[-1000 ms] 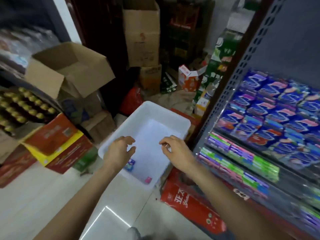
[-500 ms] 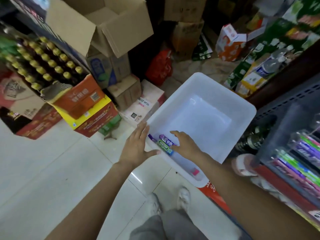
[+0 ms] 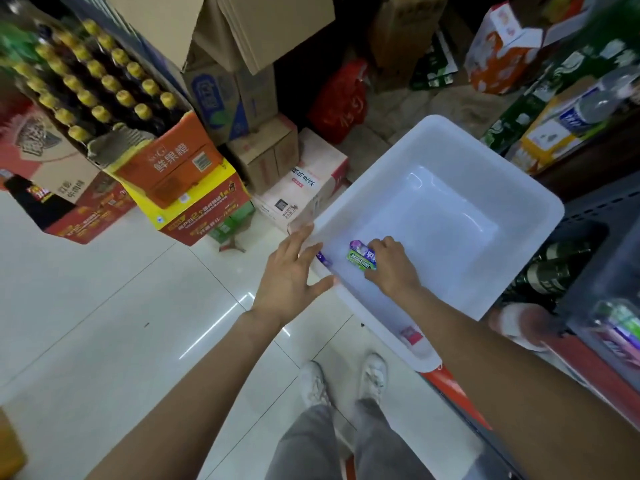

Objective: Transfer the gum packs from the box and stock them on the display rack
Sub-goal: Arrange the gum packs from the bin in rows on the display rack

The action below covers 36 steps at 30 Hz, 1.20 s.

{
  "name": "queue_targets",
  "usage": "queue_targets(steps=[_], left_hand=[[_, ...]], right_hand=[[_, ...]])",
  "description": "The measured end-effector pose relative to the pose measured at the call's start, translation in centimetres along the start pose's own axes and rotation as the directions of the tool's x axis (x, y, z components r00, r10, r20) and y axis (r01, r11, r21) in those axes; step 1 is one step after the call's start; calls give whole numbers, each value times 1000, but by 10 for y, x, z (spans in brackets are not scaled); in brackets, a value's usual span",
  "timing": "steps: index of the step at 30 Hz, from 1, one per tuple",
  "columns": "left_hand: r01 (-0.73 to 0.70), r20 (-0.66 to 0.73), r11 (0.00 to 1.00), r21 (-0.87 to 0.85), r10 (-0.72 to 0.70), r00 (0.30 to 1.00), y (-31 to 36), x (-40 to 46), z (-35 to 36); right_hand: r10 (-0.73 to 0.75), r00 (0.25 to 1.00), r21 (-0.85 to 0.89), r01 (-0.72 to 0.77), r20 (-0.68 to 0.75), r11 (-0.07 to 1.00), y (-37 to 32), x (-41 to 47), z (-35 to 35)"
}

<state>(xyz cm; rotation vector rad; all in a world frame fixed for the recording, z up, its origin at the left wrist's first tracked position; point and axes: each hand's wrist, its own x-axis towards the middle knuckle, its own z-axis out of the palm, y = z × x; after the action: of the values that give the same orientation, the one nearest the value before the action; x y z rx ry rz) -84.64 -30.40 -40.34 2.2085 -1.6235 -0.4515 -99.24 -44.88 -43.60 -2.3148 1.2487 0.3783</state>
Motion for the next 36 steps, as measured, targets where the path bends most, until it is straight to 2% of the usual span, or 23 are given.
queue_targets(steps=[4,7,9,11,13,15,16,18,20,23,27,29,31,34,36], left_hand=[[-23,-47,998,52,25,999,8,18,-2],[-141,28,986,88,139,990,15,37,-2],[-189,126,973,131,173,977,24,48,-4],[-135,227,976,168,95,969,29,56,-2],[-59,312,985,165,5,950,31,59,1],[-1,294,998,59,-16,956,31,57,1],[51,246,998,-45,-38,969,32,54,1],[203,175,914,-352,-149,973,34,47,0],[321,237,722,-614,-219,946,41,42,-6],[379,297,499,-779,-239,925,44,40,-13],[389,264,241,-889,-424,866,35,35,-29],[381,282,121,-917,-480,831,28,27,-37],[379,290,78,-922,-509,811,18,18,-41],[429,293,136,-893,-548,784,5,7,-41],[447,281,169,-879,-574,769,-2,1,-38]], right_hand=[[-7,1000,-128,11,29,992,1,-2,-3],[24,998,-190,-12,65,982,1,-2,-6],[77,994,-162,-63,82,985,6,-4,-8],[140,987,-74,-134,83,988,12,-6,-10],[189,978,100,-197,84,975,14,-9,-15],[212,974,373,-226,81,900,11,-13,-23],[208,973,523,-230,102,821,6,-17,-27],[153,983,747,-176,100,641,-9,-28,-34],[85,996,814,-58,11,578,-25,-39,-40],[5,996,777,66,-89,627,-45,-46,-45],[-94,992,811,128,-90,571,-49,-37,-49],[-80,993,733,115,-83,671,-46,-27,-46],[-101,995,625,90,-18,775,-44,-17,-37],[-182,971,535,72,155,842,-51,-5,-25],[-226,952,519,88,208,850,-56,-1,-20]])
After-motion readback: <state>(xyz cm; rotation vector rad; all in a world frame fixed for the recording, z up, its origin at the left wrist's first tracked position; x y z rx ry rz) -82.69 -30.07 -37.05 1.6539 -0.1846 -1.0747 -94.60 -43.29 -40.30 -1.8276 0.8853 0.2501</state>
